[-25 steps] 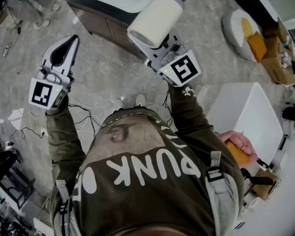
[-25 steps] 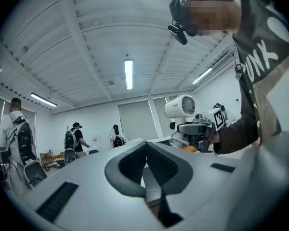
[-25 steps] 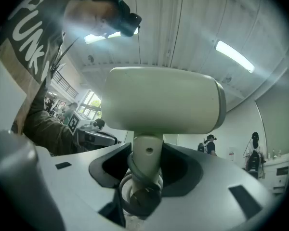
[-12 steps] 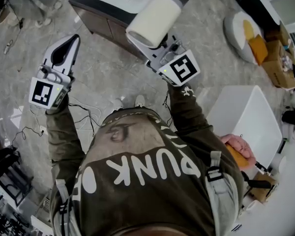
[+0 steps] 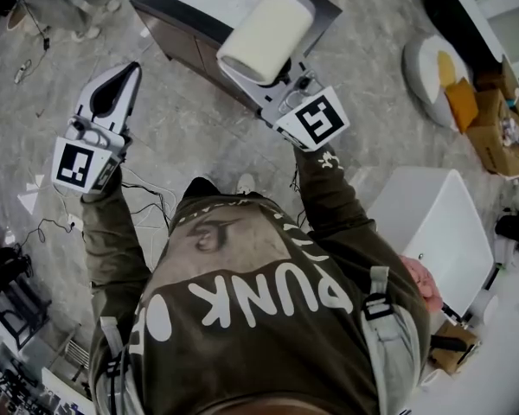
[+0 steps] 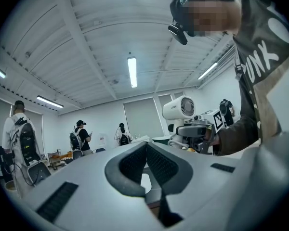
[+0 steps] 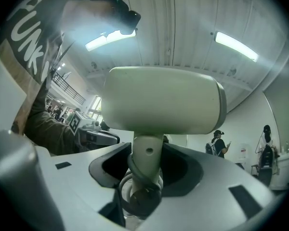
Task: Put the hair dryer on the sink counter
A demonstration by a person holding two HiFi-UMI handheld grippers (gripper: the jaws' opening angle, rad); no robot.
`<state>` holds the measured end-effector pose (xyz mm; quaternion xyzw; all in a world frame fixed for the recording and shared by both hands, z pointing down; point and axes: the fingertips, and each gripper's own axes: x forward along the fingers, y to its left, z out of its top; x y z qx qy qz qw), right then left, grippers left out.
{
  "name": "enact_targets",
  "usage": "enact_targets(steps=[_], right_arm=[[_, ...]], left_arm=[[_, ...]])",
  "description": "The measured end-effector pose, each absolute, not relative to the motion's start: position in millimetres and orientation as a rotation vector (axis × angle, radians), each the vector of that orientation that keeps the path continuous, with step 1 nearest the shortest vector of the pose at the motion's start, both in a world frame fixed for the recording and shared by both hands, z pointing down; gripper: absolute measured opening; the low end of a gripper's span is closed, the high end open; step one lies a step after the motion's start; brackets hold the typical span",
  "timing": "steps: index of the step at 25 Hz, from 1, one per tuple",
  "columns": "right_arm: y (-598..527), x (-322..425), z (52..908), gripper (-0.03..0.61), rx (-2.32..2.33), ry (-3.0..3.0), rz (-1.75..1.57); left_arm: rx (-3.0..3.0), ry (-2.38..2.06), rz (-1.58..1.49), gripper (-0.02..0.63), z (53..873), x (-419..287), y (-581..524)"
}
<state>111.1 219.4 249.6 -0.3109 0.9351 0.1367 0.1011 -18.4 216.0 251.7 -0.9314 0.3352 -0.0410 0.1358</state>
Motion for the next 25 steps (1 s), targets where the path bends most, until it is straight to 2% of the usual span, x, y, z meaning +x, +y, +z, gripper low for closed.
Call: enact_targets(steps=[7, 16, 25], right_arm=[[168, 105, 263, 0.190, -0.908, 2.770, 0.369], [20, 60, 288, 0.190, -0.965, 2.793, 0.367], [-143, -1, 283, 0.190, -1.053, 2.810, 0.356]], left_arm=[[-2.703, 1.011, -0.118, 0.002, 264, -30, 168], [-2.735, 0.968, -0.086, 0.002, 287, -78, 10], [-2.763, 0.895, -0.049, 0.002, 276, -134, -148]])
